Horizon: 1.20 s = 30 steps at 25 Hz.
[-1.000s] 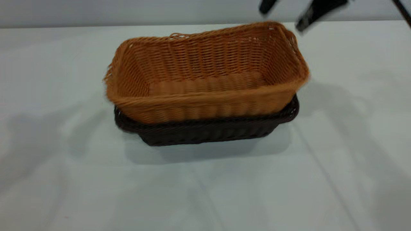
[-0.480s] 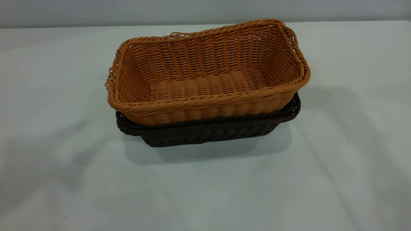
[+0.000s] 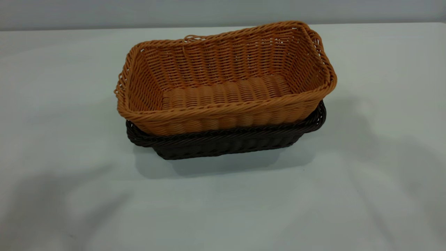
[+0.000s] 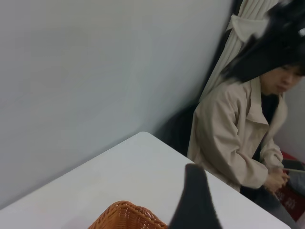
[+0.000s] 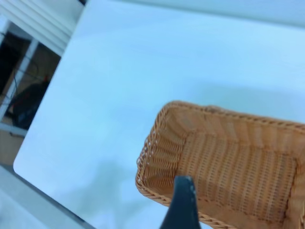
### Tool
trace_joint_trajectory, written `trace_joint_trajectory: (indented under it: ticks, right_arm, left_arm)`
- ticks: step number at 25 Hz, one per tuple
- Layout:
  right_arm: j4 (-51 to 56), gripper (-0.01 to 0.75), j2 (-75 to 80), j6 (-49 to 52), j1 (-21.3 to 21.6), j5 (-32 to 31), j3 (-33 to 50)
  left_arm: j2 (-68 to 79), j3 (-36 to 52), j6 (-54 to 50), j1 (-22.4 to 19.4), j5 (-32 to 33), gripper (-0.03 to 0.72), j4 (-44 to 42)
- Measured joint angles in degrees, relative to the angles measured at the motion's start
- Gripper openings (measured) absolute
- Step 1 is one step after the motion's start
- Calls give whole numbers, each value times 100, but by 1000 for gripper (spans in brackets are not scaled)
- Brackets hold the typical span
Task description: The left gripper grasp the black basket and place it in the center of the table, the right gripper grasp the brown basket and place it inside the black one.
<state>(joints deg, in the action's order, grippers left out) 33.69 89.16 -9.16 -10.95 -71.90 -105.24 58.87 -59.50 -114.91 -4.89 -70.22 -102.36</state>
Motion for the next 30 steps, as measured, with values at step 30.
trace_joint_trajectory:
  ticks: [30]
  right_arm:
    - [-1383, 552, -4306, 53, 0, -83, 3769]
  left_arm:
    - [-345, 160, 5560, -866, 10357, 471, 2492]
